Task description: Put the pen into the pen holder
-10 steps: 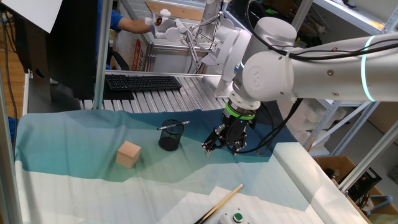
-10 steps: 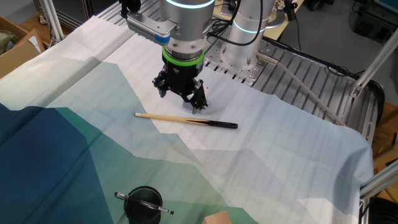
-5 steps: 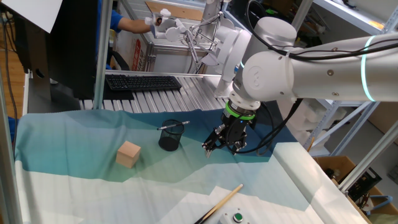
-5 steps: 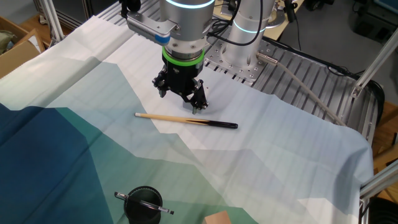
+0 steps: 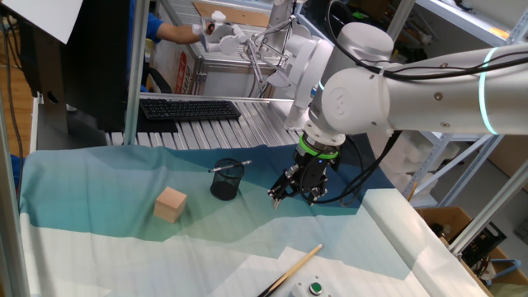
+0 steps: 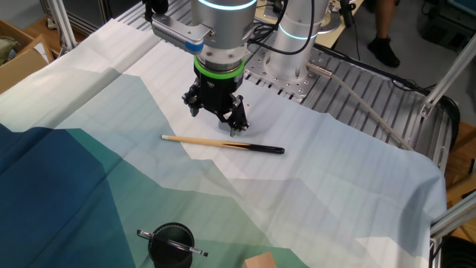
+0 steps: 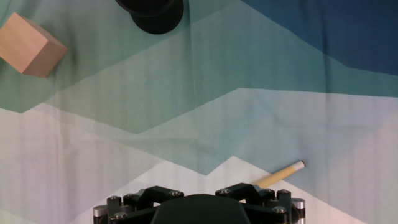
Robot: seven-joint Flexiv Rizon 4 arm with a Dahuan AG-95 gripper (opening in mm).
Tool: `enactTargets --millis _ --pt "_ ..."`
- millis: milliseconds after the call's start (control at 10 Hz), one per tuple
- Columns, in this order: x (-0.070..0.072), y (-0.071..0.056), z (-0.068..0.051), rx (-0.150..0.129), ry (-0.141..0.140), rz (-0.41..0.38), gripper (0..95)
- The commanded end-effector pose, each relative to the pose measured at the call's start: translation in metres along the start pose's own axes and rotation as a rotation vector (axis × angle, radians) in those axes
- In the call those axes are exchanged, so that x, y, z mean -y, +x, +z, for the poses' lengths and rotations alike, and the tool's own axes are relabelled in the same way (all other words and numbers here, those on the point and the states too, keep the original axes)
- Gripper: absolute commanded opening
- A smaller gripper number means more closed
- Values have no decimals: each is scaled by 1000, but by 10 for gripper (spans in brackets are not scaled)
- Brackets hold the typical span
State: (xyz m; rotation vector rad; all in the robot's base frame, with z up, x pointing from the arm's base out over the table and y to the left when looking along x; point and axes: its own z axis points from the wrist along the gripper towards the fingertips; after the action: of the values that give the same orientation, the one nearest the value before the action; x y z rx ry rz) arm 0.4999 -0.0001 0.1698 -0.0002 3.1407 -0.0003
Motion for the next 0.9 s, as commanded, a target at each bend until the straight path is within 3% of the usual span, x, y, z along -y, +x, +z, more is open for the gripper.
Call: enactTargets --millis 100,200,500,600,900 --pt "0 0 0 -1 0 0 950" --pt "0 0 0 74 155 166 0" --pt "1 0 0 67 60 194 0" --pt "1 -1 0 64 41 199 0" --pt "1 -1 0 60 27 206 0"
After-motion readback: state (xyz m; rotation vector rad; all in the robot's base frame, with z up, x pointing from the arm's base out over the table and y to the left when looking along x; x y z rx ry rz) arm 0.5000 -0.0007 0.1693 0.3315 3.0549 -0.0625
